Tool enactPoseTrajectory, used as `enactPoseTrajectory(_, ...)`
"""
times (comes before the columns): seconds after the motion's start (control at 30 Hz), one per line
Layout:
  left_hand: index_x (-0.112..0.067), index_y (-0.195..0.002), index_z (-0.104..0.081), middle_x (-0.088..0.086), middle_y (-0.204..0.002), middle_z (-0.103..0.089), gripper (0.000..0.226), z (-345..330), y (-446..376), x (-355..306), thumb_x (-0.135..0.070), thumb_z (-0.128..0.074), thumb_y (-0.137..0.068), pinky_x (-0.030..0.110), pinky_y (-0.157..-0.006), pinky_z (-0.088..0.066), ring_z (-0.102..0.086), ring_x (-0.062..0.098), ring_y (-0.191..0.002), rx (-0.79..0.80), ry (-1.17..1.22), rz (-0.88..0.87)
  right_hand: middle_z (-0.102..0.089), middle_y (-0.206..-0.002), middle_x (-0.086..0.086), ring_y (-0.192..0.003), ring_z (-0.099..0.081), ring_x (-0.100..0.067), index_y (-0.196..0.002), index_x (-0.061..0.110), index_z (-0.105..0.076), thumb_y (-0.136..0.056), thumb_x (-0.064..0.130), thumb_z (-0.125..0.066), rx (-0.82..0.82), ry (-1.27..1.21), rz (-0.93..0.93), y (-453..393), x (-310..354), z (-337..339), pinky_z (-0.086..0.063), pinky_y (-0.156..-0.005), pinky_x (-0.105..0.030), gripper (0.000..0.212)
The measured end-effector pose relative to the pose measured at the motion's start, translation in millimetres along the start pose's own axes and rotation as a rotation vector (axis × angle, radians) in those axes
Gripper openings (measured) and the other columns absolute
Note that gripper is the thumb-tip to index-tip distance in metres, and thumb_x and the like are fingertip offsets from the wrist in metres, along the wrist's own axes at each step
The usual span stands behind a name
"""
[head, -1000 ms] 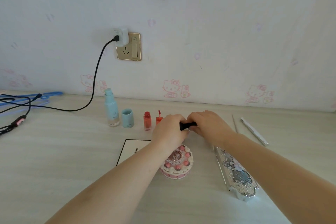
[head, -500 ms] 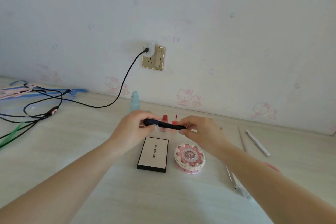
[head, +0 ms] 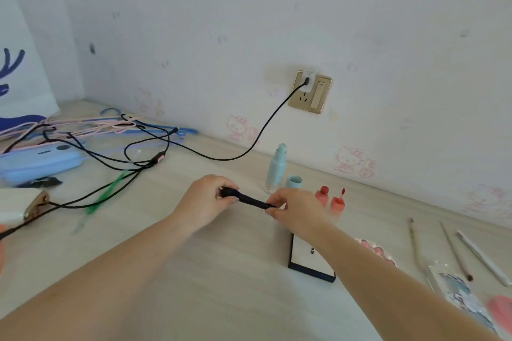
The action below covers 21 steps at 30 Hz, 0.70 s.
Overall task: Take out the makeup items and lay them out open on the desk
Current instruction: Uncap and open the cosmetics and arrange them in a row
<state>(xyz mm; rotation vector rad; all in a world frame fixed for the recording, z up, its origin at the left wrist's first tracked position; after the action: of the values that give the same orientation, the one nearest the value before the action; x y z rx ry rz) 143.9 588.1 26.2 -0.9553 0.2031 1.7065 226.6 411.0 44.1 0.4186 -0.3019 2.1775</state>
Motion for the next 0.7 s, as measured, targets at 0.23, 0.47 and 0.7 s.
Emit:
enactPoseTrajectory(0.23,-0.02,-0.101,-0.071,-0.002,-0.095,-0.061,0.024,-17,-16,11,-0.017,-0.071,-0.078,0.022,-0.078,-0.043,-0.055,0.013,-0.08,0.009,-0.001,0.039,-0.065,-0.107,0.011,-0.092,-0.054,-0.01,-0.106,0.028,-0.063,-0.086,0.031,-0.059,0.029,0.042,-0.055,-16,-5,-11,-0.042,-0.072,-0.023,0.02)
enactPoseTrajectory(0.47,-0.025,-0.101,-0.07,-0.002,-0.103,-0.063,0.024,-25,-18,16,-0.023,-0.072,-0.077,0.032,-0.091,-0.046,-0.059,0.015,-0.099,0.025,-0.021,0.053,-0.066,-0.107,0.012,-0.087,-0.05,-0.007,-0.105,0.028,-0.064,-0.086,0.032,-0.061,0.016,0.066,-0.053,-17,-12,-18,-0.04,-0.07,-0.023,0.02)
enactPoseTrajectory(0.7,-0.023,-0.115,-0.059,-0.003,-0.115,-0.051,0.043,-23,-16,14,-0.021,-0.075,-0.075,0.025,-0.089,-0.043,-0.056,0.011,-0.102,-0.021,0.015,0.048,-0.056,-0.097,0.017,-0.084,-0.053,-0.004,-0.117,0.033,-0.054,-0.083,0.036,-0.062,0.004,-0.016,-0.056,-11,-18,-12,-0.041,-0.069,-0.021,0.035)
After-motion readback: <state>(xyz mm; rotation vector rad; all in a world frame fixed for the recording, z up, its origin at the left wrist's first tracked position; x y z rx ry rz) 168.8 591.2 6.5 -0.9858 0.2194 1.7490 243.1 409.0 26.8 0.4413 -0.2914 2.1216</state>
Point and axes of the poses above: each hand's wrist, its own y-axis away from the middle knuckle, its own z-axis out of the back of the hand, x = y × z, the point moved 4 cm from there along -y, towards the middle knuckle
